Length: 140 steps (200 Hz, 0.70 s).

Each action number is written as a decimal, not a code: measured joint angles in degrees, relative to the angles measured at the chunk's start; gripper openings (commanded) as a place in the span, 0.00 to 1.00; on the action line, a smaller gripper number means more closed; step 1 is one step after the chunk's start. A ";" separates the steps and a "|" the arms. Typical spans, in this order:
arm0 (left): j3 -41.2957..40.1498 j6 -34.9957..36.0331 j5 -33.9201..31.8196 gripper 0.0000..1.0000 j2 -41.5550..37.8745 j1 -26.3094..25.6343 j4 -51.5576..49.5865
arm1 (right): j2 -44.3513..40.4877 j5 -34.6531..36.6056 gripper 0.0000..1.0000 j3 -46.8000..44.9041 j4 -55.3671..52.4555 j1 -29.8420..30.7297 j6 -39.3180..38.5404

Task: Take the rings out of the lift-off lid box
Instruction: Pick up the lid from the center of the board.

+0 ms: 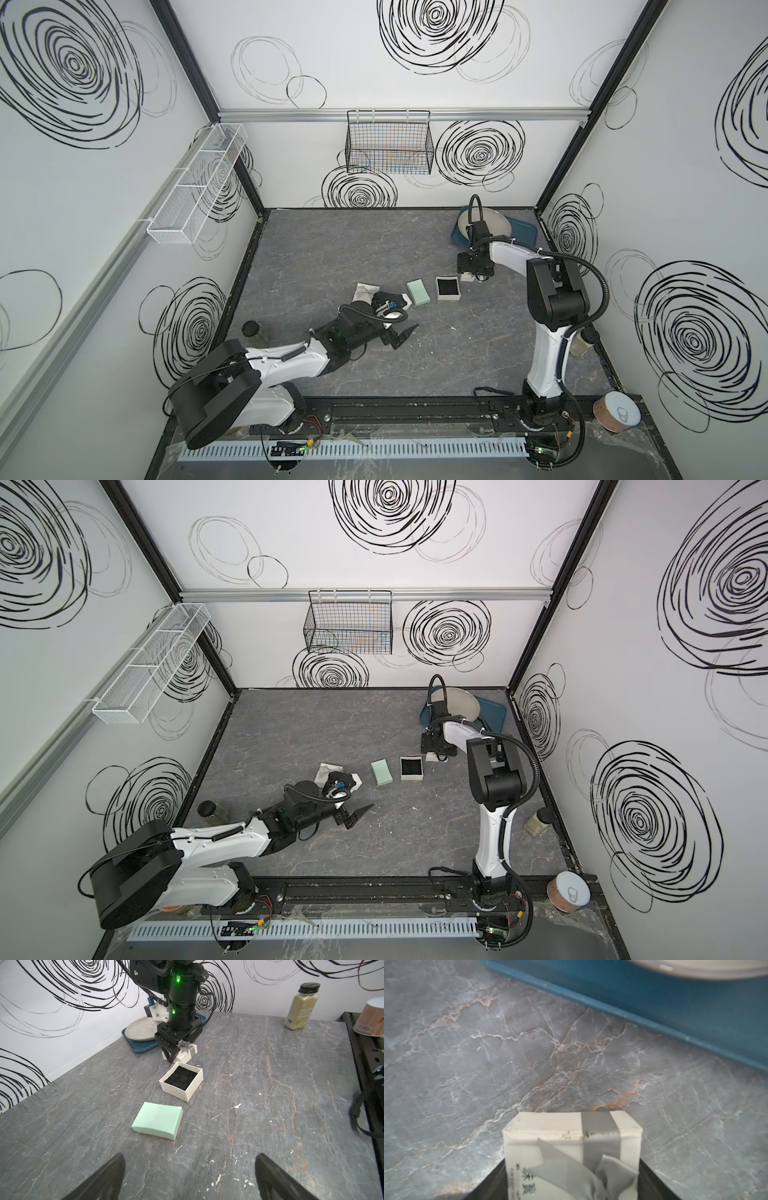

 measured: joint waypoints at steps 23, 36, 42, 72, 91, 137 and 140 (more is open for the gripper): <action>0.00 0.00 0.00 1.00 0.00 0.00 -0.02 | -0.70 0.31 0.75 0.00 -0.81 0.26 0.24; 0.00 0.00 0.00 1.00 0.00 -0.04 -0.02 | -1.70 0.48 0.75 0.00 -1.51 0.59 0.42; 0.00 0.00 0.00 1.00 0.00 -0.07 -0.02 | -2.29 0.59 0.75 0.00 -1.81 0.83 0.52; 0.00 0.00 0.00 1.00 0.00 -0.09 -0.02 | -6.05 0.94 0.75 -0.11 -3.19 2.84 1.75; 0.00 0.00 0.00 1.00 0.02 -0.09 -0.02 | -8.94 0.96 0.75 -0.55 -3.82 4.72 2.84; 0.00 0.00 0.00 1.00 0.02 -0.09 -0.02 | -12.31 -0.15 0.75 -2.67 -4.35 9.70 5.55; 0.00 0.00 -0.02 1.00 0.02 -0.09 -0.02 | -12.28 -0.22 0.75 -2.78 -4.42 9.94 5.64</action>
